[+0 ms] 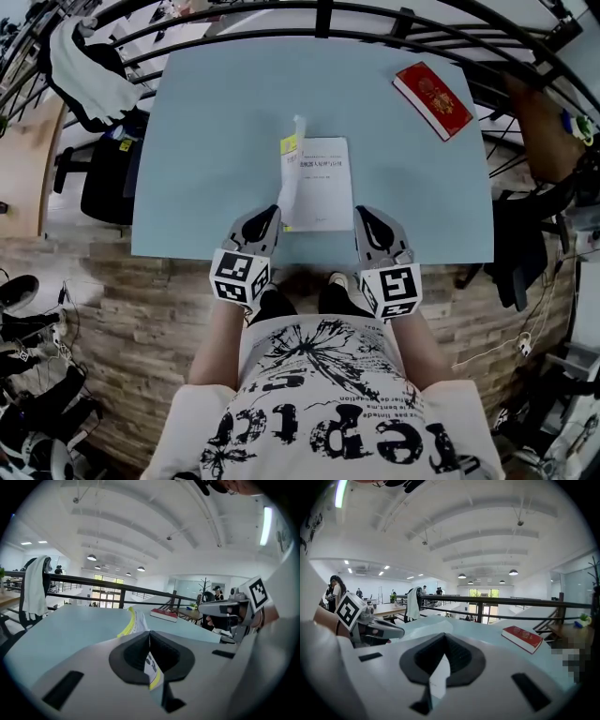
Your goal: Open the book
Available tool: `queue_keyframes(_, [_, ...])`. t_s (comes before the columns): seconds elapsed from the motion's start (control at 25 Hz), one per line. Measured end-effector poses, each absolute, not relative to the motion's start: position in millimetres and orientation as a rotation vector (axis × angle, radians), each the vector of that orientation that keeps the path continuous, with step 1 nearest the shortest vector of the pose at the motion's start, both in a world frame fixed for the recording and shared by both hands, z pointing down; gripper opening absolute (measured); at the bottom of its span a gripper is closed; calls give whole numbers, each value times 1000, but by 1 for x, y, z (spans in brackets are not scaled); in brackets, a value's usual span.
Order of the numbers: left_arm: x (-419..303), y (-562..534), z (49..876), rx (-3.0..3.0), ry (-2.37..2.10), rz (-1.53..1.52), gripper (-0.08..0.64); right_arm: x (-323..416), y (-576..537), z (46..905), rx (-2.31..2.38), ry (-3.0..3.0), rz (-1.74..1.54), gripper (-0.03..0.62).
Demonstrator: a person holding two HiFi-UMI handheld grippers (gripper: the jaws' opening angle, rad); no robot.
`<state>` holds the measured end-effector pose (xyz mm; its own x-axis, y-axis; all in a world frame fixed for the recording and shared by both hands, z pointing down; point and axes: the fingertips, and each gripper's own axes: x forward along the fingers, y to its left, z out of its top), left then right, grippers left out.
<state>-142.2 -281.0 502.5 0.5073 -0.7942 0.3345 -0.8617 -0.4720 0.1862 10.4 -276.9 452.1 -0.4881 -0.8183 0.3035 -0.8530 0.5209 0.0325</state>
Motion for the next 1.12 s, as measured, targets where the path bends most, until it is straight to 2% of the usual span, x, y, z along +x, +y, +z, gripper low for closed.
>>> queue_keyframes(0.44, [-229,-276,548,2307,-1494,416,20,-59,-273,467,1380,-2482,214,9])
queue_keyframes(1.12, [-287,-266,666,1976,-1424,571,23,-92,-256,494,1419,-2438,232,9])
